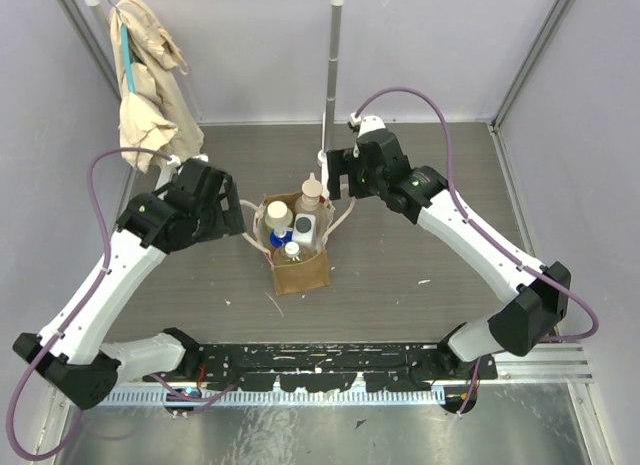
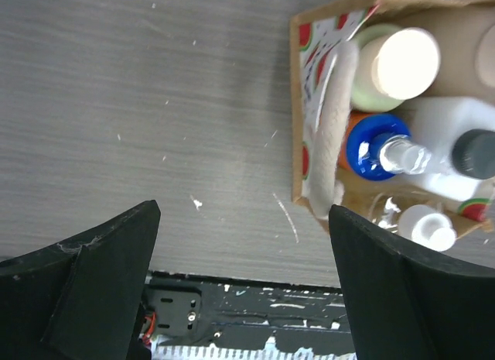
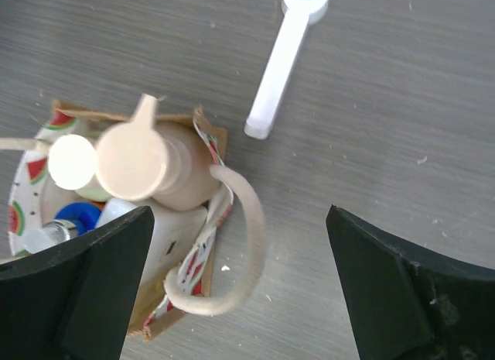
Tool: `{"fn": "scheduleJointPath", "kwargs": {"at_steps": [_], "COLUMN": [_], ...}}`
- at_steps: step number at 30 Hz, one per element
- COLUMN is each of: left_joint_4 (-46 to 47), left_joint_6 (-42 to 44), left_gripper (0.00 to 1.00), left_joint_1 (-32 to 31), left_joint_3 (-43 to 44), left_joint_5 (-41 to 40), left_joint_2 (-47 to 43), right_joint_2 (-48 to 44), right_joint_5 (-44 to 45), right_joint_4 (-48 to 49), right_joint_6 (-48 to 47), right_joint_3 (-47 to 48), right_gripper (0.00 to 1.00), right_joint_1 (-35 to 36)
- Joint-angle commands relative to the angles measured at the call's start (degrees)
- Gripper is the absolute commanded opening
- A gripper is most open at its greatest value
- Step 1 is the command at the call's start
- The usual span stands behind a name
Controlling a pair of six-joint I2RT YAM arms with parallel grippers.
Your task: Take the personal care products out of the canvas bag
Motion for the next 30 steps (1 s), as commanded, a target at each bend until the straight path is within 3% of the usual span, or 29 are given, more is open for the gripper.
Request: {"fn": "scheduleJointPath", "kwargs": {"at_steps": [1, 8, 12, 14, 18, 21, 25, 30], "left_joint_4": [2.21, 3.70, 4.02, 4.41, 4.31, 4.19, 4.21, 5.84], "left_joint_6": [-2.85, -4.29, -4.43, -4.47, -4.55, -4.94, -5.04, -5.16], "left_gripper": [0.98, 0.98, 0.98, 0.98, 0.98, 0.98, 0.98, 0.98], "left_joint_1": [-0.12, -0.12, -0.12, -0.12, -0.12, -0.12, -0.12, -0.12], "left_joint_3": [-5.28, -8.84, -8.40, -8.27, -8.54, -8.68, -8.78, -9.27], "left_joint_5": [0.13, 1.96, 2.12, 1.86, 1.59, 1.96, 3.14, 3.59], "left_joint_2": [-4.51, -6.34, -7.75, -8.86, -9.79, -9.25, -8.67, -8.15], "right_joint_2": [-3.99, -2.93, -3.28, -3.83, -6.00, -9.30, -15.94, -22.59], "right_joint_5": [-2.15, -3.22, -6.60, -6.68, -8.14, -6.42, -3.25, -6.01], "right_joint_4": [2.44, 1.83, 2.71, 2.94, 3.88, 2.68, 0.07, -2.00], "right_joint_6": [2.69, 4.43, 5.41, 5.75, 5.84, 6.42, 6.90, 8.87], "right_joint_3": [-2.92, -5.94, -7.68, -8.75, -11.71, -14.29, -17.85, -18.94], "right_gripper": [1.00, 0.98, 0.69, 0.61, 0.19, 0.02, 0.01, 0.01], "right_joint_1": [-0.23, -0.22, -0.26, -0.24, -0.27, -0.22, -0.24, -0.25]}}
